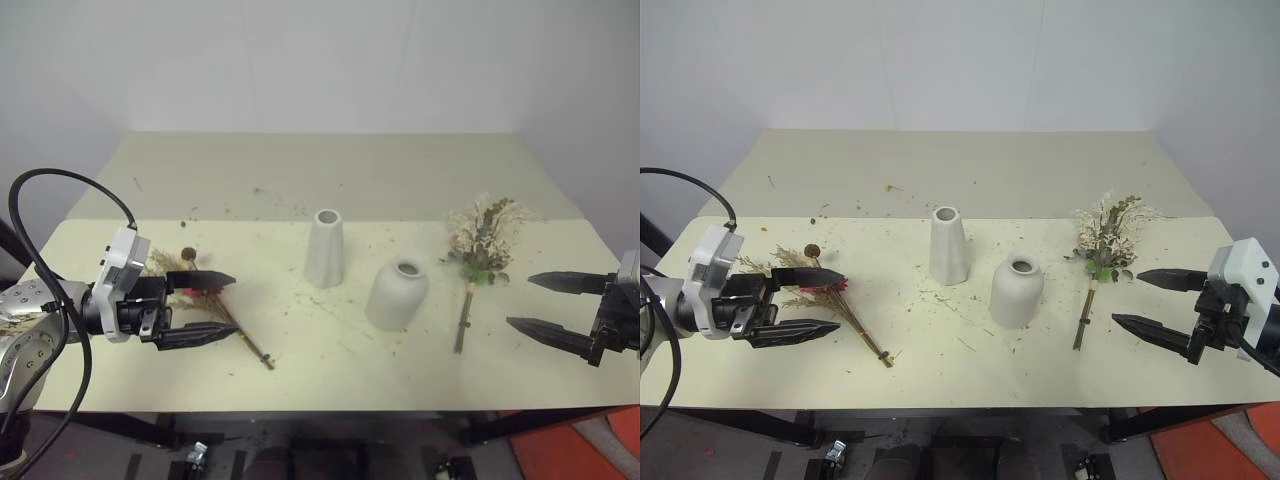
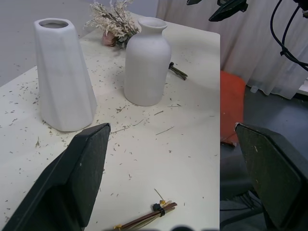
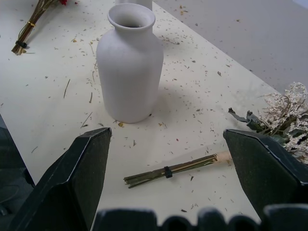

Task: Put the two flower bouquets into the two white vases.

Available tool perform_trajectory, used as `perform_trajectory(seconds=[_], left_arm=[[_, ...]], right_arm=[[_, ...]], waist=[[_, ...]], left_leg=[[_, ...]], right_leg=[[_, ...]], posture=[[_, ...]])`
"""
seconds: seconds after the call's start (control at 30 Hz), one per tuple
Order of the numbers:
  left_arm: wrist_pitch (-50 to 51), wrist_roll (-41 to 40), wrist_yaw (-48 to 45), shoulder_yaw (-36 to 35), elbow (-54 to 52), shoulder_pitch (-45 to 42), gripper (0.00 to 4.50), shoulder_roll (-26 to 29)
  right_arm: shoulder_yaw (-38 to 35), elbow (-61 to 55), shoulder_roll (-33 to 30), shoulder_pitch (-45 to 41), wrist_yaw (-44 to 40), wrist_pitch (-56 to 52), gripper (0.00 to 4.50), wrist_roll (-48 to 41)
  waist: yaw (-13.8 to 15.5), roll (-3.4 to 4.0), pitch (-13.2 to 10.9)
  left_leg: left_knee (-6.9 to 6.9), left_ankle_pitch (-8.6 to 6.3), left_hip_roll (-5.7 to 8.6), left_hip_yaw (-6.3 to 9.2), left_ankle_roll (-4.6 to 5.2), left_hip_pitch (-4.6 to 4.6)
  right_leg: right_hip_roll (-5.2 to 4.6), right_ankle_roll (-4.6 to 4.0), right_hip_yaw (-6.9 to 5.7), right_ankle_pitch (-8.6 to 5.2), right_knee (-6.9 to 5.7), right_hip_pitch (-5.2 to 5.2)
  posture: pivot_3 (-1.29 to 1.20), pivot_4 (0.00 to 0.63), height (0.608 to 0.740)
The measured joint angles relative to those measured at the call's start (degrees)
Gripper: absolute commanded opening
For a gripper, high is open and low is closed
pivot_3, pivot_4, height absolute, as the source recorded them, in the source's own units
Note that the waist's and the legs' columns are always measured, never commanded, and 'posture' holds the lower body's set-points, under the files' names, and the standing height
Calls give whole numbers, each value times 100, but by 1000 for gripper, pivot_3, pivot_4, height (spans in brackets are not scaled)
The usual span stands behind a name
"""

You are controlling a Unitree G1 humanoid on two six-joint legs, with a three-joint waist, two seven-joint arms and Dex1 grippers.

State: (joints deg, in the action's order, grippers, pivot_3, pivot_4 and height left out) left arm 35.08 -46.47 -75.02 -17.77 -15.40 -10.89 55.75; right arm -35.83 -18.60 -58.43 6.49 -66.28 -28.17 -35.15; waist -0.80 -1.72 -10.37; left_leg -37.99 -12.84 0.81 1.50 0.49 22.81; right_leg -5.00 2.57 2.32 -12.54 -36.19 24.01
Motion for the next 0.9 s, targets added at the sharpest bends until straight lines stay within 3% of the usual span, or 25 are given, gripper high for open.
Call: perform_trajectory(seconds=[0.9], left_arm=[[3,180,-212,247,287,-650,4500,57]], right_arm=[[382,176,2,-547,43,-66,4432,-6]], waist=[[-5,-1,0]], left_leg=[[0,0,7,0,0,0]], right_leg=[[1,-3,1,2,-1,1]], posture=[[0,150,740]])
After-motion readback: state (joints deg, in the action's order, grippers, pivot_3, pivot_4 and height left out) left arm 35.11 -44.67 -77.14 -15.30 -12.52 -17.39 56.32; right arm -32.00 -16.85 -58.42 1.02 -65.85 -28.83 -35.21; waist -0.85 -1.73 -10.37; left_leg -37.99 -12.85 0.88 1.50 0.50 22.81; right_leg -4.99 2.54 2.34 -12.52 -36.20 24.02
